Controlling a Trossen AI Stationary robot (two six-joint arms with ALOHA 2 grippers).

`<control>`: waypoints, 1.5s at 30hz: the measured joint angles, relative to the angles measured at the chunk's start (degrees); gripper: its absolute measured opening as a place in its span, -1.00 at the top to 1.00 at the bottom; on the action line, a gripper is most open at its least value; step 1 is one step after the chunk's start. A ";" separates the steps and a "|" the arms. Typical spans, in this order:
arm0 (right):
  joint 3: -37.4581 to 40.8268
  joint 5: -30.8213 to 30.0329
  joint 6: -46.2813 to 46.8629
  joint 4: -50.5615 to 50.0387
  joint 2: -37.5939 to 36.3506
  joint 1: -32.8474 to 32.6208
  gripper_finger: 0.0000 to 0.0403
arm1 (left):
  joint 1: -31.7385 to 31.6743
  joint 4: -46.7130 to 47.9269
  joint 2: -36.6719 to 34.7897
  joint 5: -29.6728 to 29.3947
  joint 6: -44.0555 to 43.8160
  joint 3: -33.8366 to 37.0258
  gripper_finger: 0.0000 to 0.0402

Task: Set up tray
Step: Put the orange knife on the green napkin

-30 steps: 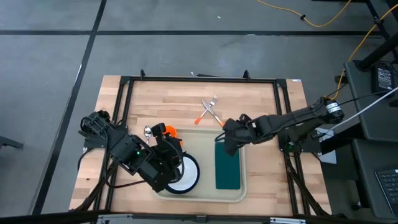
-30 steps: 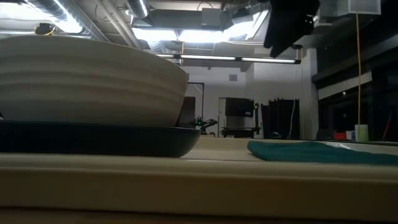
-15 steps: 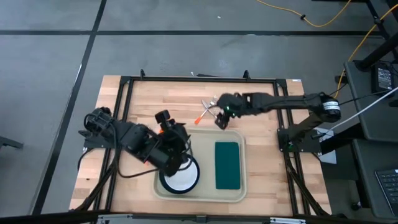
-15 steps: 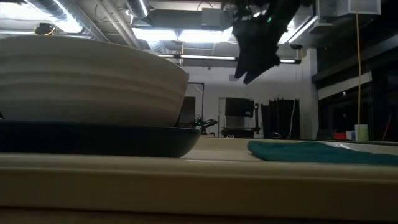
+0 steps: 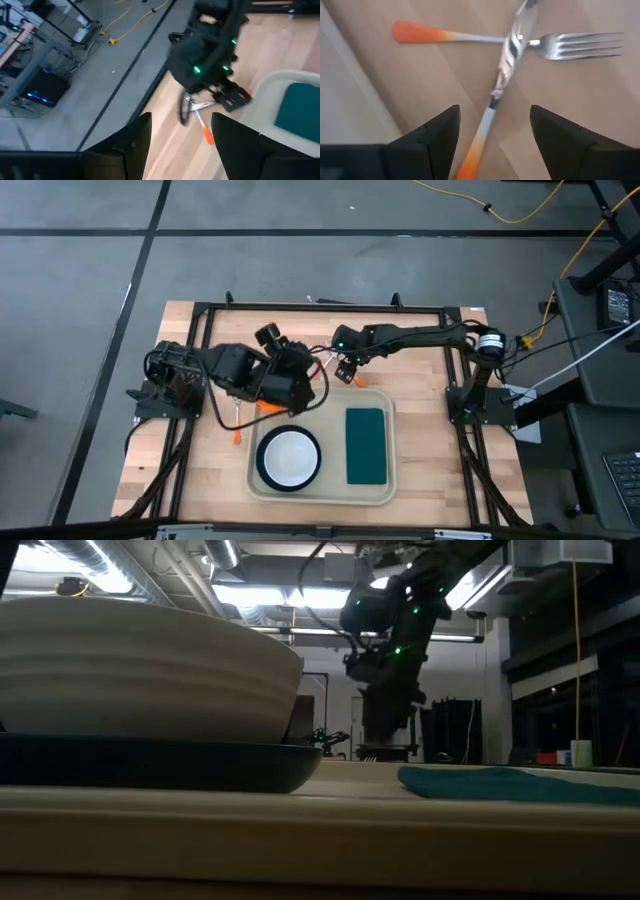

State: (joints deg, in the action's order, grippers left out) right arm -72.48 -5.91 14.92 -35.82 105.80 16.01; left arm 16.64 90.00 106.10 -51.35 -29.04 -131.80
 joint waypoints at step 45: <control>-1.00 4.54 5.47 0.92 8.16 2.34 0.75 | -5.80 -0.20 -10.38 -4.33 9.86 -1.23 0.00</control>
State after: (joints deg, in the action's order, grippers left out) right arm -73.48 -1.37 20.39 -34.90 113.97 18.35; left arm 10.83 89.80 95.72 -55.68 -19.18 -133.03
